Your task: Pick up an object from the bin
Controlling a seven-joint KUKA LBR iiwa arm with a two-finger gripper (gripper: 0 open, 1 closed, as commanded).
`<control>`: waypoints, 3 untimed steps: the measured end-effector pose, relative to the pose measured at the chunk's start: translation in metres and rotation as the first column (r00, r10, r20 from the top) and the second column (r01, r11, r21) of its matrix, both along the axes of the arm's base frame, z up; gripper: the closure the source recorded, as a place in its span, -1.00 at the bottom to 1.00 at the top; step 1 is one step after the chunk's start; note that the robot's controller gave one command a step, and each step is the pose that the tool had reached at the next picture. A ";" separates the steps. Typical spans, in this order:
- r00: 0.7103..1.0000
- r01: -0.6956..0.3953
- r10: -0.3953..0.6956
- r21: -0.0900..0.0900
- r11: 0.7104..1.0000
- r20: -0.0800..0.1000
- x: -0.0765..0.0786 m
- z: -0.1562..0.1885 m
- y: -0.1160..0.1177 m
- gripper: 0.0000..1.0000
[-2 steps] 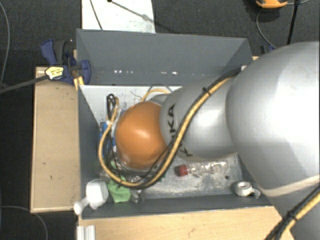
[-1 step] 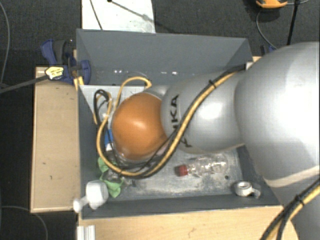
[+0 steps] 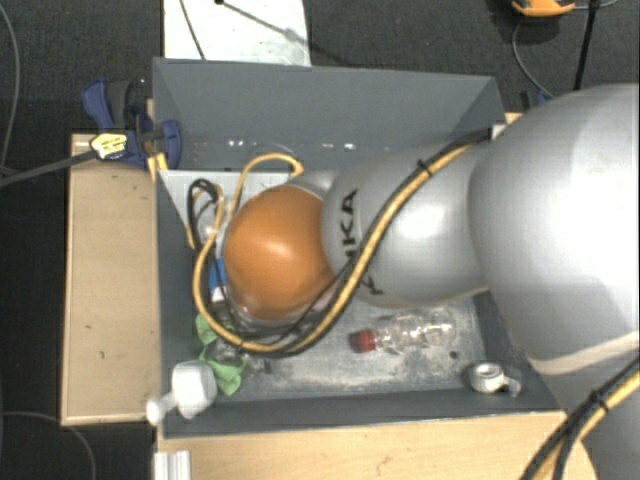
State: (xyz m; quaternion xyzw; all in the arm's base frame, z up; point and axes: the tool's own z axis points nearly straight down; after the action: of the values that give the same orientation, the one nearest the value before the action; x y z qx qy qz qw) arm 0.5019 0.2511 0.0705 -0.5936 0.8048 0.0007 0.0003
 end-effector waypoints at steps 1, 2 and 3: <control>1.000 0.001 -0.001 0.000 1.000 0.000 0.000 0.000 0.000 1.00; 1.000 0.003 -0.003 -0.001 1.000 -0.004 -0.002 0.005 0.000 1.00; 1.000 0.004 -0.004 -0.003 1.000 -0.007 -0.003 0.027 -0.001 1.00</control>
Offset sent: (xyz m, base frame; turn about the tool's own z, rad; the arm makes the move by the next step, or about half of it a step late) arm 0.0000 0.0000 0.0760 0.0000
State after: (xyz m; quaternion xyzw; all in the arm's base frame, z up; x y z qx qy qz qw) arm 0.4994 0.2503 0.0970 -0.5919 0.8060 0.0017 -0.0035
